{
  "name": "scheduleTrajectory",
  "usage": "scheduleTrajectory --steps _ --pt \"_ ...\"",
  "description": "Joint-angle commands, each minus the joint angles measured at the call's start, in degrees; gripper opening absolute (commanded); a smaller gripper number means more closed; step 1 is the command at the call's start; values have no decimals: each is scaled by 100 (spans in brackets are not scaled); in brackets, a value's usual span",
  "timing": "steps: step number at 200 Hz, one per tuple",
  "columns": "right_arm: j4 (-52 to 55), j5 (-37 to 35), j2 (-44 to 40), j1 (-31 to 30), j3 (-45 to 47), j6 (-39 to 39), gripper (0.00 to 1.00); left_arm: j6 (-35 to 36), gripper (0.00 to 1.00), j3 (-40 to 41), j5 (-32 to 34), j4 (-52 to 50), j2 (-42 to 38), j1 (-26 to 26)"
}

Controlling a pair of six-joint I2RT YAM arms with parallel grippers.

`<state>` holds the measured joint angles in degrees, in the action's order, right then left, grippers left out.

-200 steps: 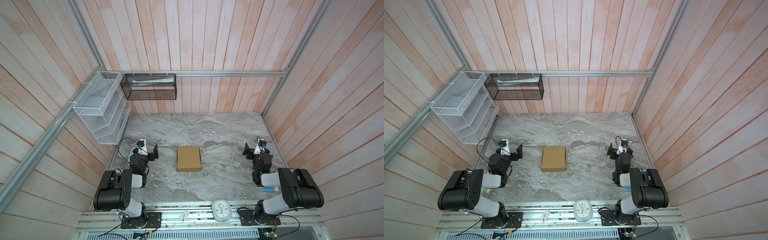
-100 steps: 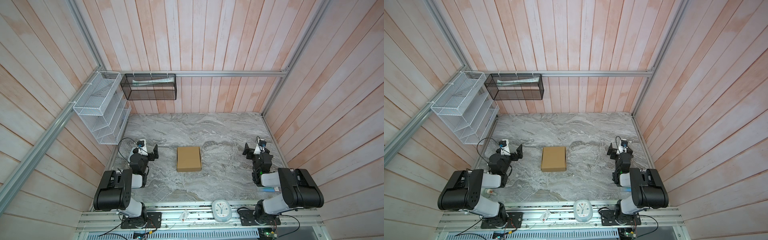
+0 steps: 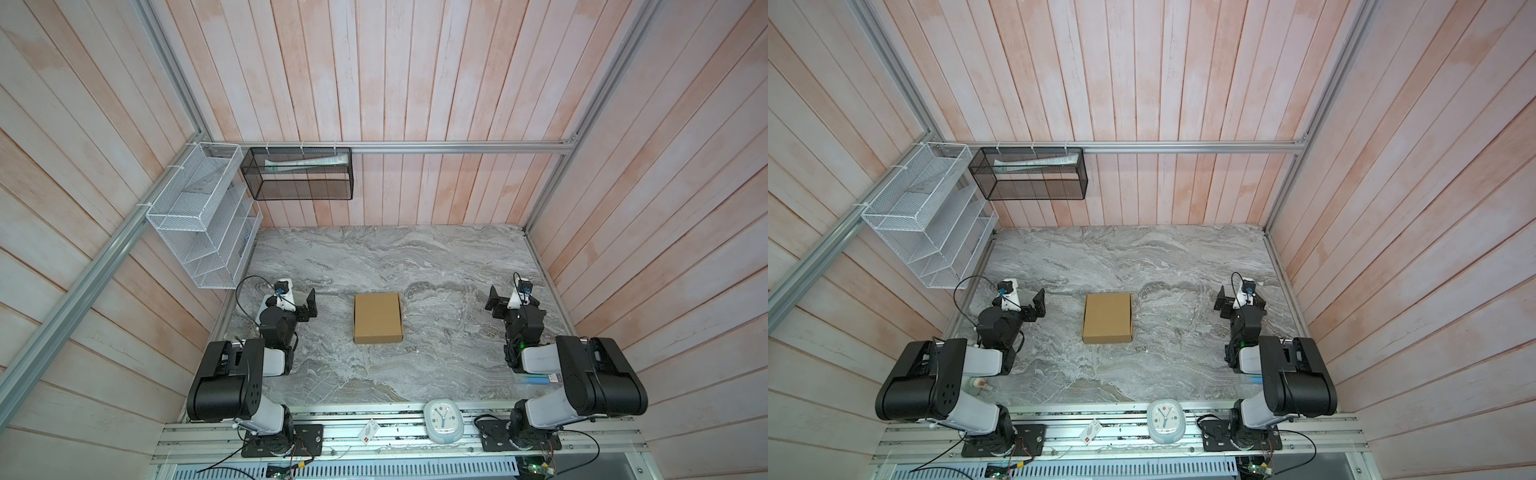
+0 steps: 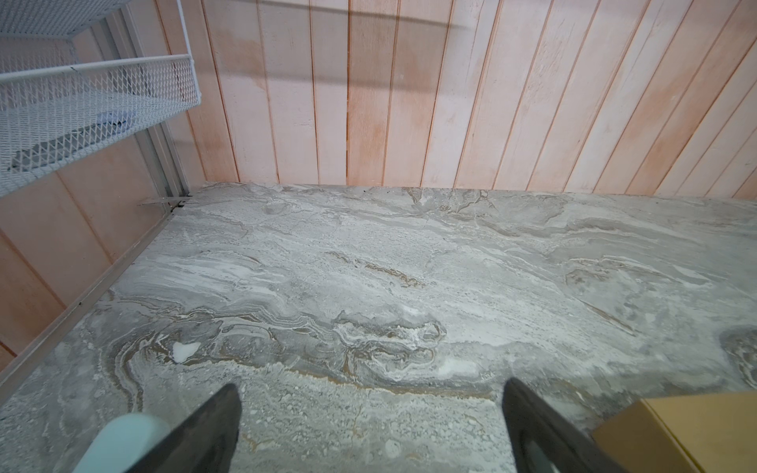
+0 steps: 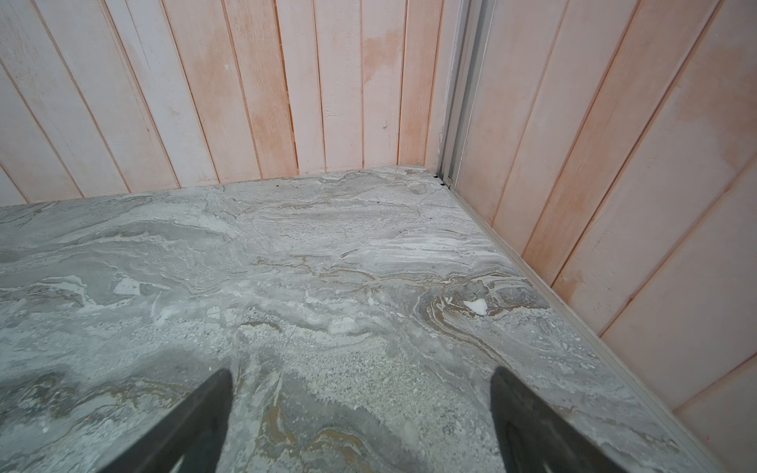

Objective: Assemble paper box
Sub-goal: Reset both arms

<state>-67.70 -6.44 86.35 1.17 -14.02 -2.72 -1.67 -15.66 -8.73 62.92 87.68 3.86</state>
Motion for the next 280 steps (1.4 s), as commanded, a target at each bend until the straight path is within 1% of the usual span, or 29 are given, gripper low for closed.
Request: scheduleTrajectory --steps 1,177,190,207,219,232,247,260,272,276,280 --pt "-118 53 49 24 7 61 98 67 100 -117 -19 1 57 -1" --pt "-114 55 49 22 5 63 98 79 100 -83 27 29 40 -25" --pt "-114 52 49 23 5 70 98 30 100 132 139 365 11 -25" --pt "-112 51 49 24 10 69 98 -46 100 744 317 1426 -31 -25" --pt "-119 47 48 21 6 68 98 -85 100 1081 396 2231 86 -25" --pt "-113 51 49 20 12 69 98 -92 100 1200 408 2584 167 -25" --pt "-116 48 49 24 10 67 98 -75 100 994 366 2130 51 -26" --pt "-112 47 49 19 5 69 98 -41 100 488 293 1038 -37 -25" --pt "-114 48 49 20 5 63 98 6 100 -73 192 141 66 -25" --pt "-104 48 49 23 -2 69 98 47 100 -171 226 -74 65 -37" --pt "-116 48 45 24 6 70 98 59 100 -120 269 -44 35 -73"
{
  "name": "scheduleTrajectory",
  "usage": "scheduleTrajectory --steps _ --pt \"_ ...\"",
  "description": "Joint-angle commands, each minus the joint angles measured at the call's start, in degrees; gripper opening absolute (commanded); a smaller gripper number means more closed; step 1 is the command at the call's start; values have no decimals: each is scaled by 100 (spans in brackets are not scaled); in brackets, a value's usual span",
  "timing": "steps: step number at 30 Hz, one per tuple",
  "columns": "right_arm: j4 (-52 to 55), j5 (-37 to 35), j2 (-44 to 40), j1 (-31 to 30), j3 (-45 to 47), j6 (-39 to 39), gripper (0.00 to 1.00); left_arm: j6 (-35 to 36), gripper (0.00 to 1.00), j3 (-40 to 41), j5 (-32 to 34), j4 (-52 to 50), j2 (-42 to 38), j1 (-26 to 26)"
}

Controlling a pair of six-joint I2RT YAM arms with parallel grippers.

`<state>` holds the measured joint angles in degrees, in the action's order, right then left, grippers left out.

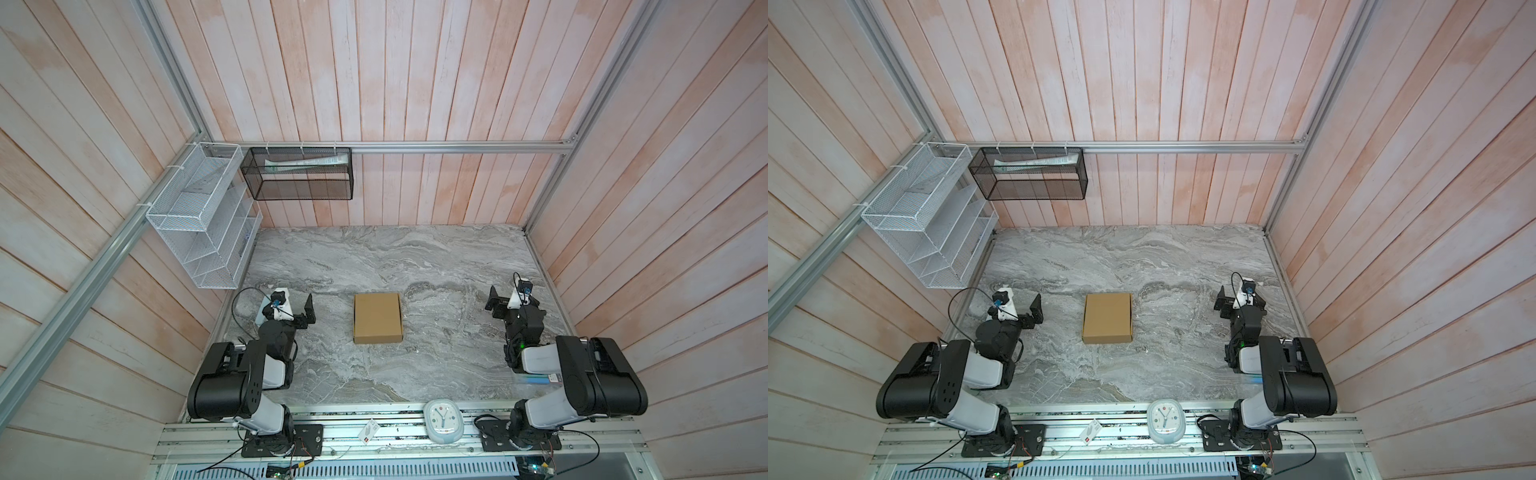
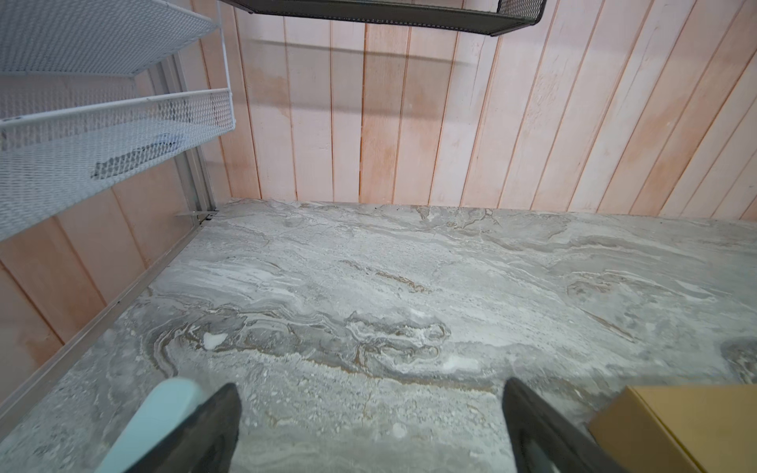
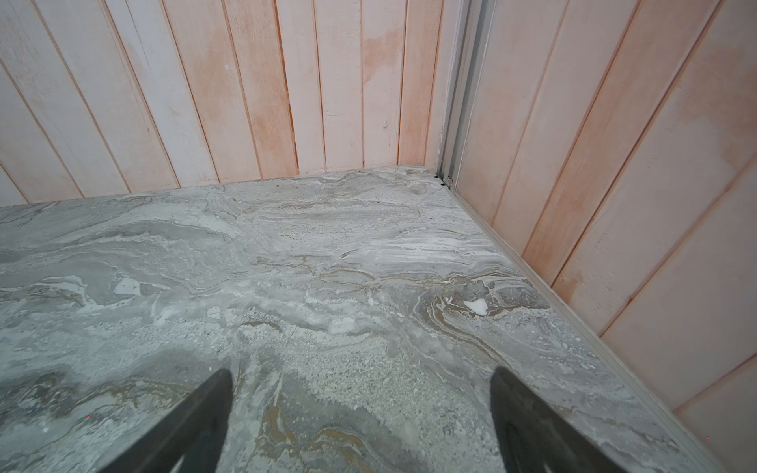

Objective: Assemble paper box
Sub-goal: Reset both arms

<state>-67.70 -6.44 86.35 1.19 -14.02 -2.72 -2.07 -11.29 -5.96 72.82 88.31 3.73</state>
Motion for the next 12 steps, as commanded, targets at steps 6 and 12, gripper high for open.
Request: scheduleTrajectory --steps 6,12 --pt "-114 51 49 21 5 65 98 120 100 -603 69 -1063 10 -110" --pt "-114 50 49 22 2 70 98 102 100 -589 42 -1031 11 -91"
